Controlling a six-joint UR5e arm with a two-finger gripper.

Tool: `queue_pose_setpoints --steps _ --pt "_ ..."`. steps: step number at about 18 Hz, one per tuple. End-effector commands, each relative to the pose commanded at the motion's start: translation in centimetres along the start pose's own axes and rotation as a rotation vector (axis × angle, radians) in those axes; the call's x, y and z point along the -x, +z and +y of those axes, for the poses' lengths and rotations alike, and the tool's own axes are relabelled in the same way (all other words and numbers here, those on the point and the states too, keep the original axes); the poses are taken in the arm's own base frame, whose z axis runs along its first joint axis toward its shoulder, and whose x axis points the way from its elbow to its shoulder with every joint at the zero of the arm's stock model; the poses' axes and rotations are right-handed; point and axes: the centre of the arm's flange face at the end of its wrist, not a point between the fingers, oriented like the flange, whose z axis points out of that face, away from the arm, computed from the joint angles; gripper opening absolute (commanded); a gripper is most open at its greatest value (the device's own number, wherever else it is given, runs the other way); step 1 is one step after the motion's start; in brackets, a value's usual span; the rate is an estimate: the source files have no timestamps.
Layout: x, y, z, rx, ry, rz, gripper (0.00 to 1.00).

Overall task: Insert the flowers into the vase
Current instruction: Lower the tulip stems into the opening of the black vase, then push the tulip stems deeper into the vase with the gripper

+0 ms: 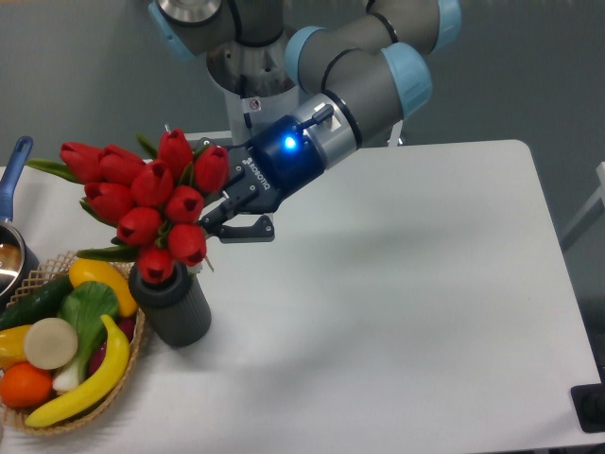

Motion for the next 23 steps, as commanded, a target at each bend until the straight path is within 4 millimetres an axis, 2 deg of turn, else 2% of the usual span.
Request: queue_pose_setpoints --steps 6,16,20,23 --pt "-0.6 1.9 1.3 0.010 -0.022 0.034 0.00" --pt "-0.2 3.3 3.5 0.012 0.021 0.063 0.04" --pt "-0.2 3.4 4.1 0.014 0.017 0.064 0.04" --pt "-0.4 3.5 5.2 0.022 -0.003 0.063 0.04"
